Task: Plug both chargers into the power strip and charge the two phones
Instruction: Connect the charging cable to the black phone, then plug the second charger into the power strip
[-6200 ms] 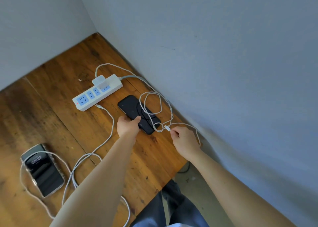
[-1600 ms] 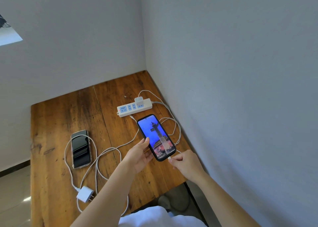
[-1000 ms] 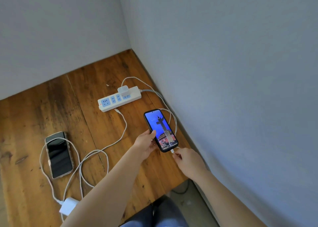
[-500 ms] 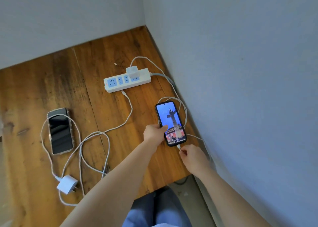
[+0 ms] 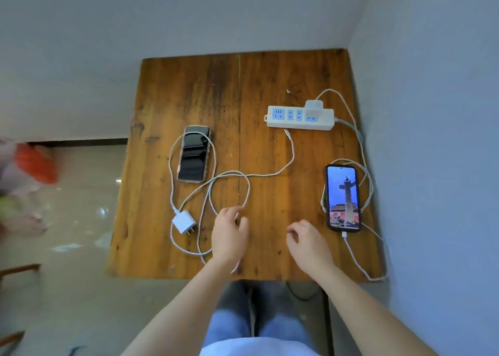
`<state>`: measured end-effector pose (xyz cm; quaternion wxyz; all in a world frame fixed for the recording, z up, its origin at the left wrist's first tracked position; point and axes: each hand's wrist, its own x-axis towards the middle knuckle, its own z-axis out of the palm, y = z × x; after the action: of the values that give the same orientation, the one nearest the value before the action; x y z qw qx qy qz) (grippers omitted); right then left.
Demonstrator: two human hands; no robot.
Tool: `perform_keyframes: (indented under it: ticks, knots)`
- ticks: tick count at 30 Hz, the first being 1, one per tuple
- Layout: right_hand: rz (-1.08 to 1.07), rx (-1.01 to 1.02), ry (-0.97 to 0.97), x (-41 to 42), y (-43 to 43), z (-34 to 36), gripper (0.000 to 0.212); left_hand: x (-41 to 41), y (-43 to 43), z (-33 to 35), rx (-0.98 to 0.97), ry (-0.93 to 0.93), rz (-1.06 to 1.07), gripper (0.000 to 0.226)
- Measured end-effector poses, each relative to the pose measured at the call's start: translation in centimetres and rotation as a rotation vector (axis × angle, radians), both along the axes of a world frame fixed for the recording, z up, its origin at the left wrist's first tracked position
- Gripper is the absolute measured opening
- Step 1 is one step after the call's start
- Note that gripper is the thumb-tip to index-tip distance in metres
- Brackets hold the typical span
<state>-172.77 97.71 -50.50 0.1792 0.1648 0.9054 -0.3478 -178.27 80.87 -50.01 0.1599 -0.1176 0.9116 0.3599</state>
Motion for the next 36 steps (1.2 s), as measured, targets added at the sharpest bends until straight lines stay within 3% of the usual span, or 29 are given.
perform_keyframes:
  ticks: [4, 8, 16, 23, 26, 31, 36]
  knots:
    - [0.141, -0.047, -0.032, -1.4, -6.2, -0.3, 0.021, 1.0, -8.5, -0.6, -0.152, 0.056, 0.138, 0.037]
    - [0.242, -0.045, -0.056, -3.6, -12.4, -0.5, 0.027, 1.7, -15.0, -1.8, -0.241, -0.092, 0.211, 0.048]
    - [0.322, 0.098, -0.045, -7.7, -22.0, -1.3, 0.048, 1.1, -21.4, -2.9, -0.285, -0.247, -0.141, 0.057]
    - [0.349, 0.287, -0.038, -9.9, -24.5, -2.9, 0.052, 0.1, -21.8, -2.4, -0.347, -0.293, -0.269, 0.072]
    - [0.303, 0.166, -0.121, -10.8, -24.4, -2.7, 0.055, -0.2, -21.8, -2.2, -0.41, -0.333, -0.321, 0.071]
    - [0.049, -0.343, -0.205, -13.0, -22.4, -0.2, 0.047, -2.8, -21.0, -1.3, -0.452, -0.352, -0.318, 0.059]
    - [0.028, -0.322, -0.014, -16.1, -16.3, 4.1, 0.046, -7.6, -16.7, 0.2, -0.425, -0.267, -0.267, 0.065]
